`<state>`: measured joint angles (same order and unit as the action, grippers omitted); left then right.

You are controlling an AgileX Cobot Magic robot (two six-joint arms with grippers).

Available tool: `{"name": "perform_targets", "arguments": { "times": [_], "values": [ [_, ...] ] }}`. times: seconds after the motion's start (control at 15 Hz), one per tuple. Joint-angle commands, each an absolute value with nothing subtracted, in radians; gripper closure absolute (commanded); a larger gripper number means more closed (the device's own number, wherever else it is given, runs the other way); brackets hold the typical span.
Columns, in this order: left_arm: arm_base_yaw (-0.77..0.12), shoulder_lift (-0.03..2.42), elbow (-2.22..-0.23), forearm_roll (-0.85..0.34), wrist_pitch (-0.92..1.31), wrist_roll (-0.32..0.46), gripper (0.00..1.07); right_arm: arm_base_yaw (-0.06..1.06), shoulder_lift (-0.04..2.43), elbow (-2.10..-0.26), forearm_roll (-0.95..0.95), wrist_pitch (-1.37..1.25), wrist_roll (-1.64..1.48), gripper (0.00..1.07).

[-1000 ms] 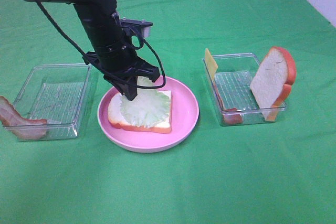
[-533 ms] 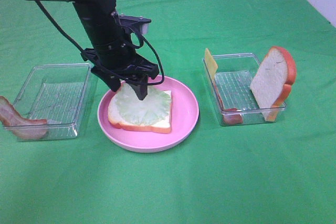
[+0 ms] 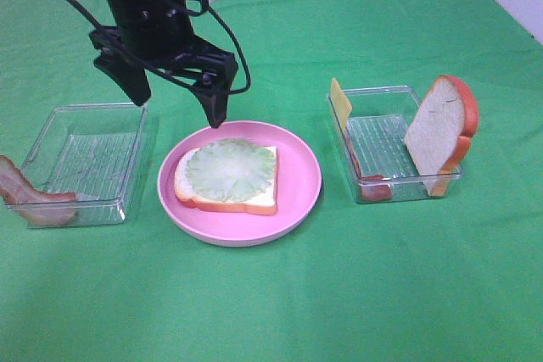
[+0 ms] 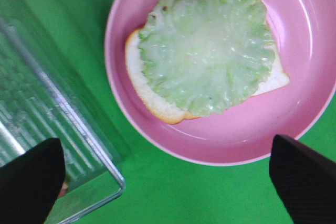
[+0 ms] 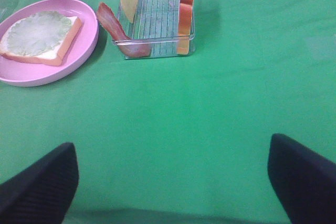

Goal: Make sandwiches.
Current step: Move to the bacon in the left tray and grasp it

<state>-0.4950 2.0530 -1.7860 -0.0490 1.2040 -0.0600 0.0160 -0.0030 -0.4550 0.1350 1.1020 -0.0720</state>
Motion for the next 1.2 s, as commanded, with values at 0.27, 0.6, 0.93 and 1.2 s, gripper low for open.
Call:
{"name": "perform_targets", "arguments": {
  "times": [0.27,0.6,0.93,1.2],
  "values": [
    [-0.296,1.767,-1.514,0.000,1.320,-0.147,0.06,0.014,-0.035,-0.450,0.141,1.101,-0.083,0.13],
    [-0.118,1.754,-1.369,0.000,1.295,-0.098,0.06,0.014,-0.035,-0.450,0.142,1.101,-0.083,0.13],
    [-0.113,1.863,-1.368,0.015,1.243,-0.095,0.08,0.014,-0.035,-0.450,0.142,1.101,-0.083,0.13],
    [-0.113,1.937,-1.368,0.016,1.189,-0.096,0.09,0.014,-0.035,-0.450,0.142,1.101,-0.083,0.13]
  ]
}}
